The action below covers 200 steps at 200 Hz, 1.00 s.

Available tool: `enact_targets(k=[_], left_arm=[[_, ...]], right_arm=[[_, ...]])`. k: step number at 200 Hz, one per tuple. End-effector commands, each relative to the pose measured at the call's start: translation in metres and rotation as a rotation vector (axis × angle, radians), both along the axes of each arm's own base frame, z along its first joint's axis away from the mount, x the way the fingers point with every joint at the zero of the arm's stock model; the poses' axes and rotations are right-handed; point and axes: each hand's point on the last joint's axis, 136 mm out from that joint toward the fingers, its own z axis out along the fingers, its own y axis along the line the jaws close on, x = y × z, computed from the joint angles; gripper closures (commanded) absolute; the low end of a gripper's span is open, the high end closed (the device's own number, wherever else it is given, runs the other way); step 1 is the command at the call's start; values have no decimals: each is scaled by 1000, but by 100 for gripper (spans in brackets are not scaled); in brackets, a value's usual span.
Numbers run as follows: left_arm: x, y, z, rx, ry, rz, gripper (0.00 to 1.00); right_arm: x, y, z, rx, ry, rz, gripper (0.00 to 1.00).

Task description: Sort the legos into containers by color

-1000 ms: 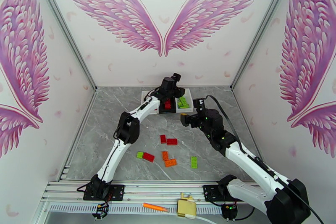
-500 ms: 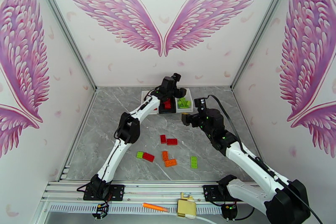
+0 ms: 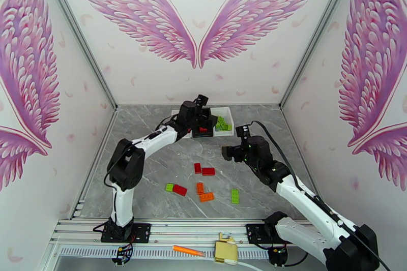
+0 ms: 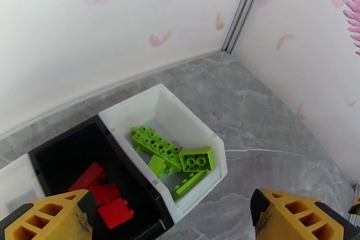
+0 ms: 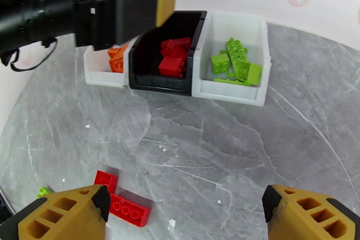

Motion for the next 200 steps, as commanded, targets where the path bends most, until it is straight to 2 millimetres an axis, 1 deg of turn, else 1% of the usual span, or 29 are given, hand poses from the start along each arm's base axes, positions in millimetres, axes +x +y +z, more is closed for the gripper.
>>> enact_targets(k=[1,7,14,26,35,41,57,67,81,95,115,126,131,137,150,174,200], left_arm=[[-27,25,13,-20,-54,46,3],[-37,33,7,-9,-46,54,2],[-47,43,7,-5,-46,66,1],[-63,63,1,12,-29,105,1],[-72,79,-3,19,-9,139,1],[-78,90,-8,26,14,162,1],[-90,117,-20,29,66,219,1],[-95,133,-27,30,89,259,1],[-101,150,-33,21,105,310,1],[-105,163,-38,-5,121,350,1],[-108,175,-40,-34,135,384,1],[-108,179,-43,-37,144,394,1],[-108,181,-43,-36,146,398,1],[-108,183,-44,-35,147,404,1],[-107,186,-46,-39,149,410,1],[-108,184,-52,-47,169,405,1],[-109,186,-55,-46,172,412,1]], right_arm=[[-5,20,-9,-36,31,114,5],[-6,28,-13,-44,41,162,5],[-9,36,-17,-57,55,223,5],[-12,48,-20,-87,67,317,4],[-14,52,-24,-128,71,368,4],[-16,57,-27,-155,67,419,4],[-21,65,-33,-269,13,559,7],[-23,68,-32,-336,-12,627,7],[-26,72,-33,-404,-16,721,7],[-33,78,-38,-451,5,808,7],[-45,85,-53,-565,62,939,8],[-51,88,-66,-624,109,998,8],[-52,89,-69,-645,118,1020,8],[-54,90,-78,-690,150,1058,9],[-51,90,-90,-765,199,1086,9],[-48,94,-108,-828,297,1140,9],[-41,97,-124,-889,338,1167,9]])
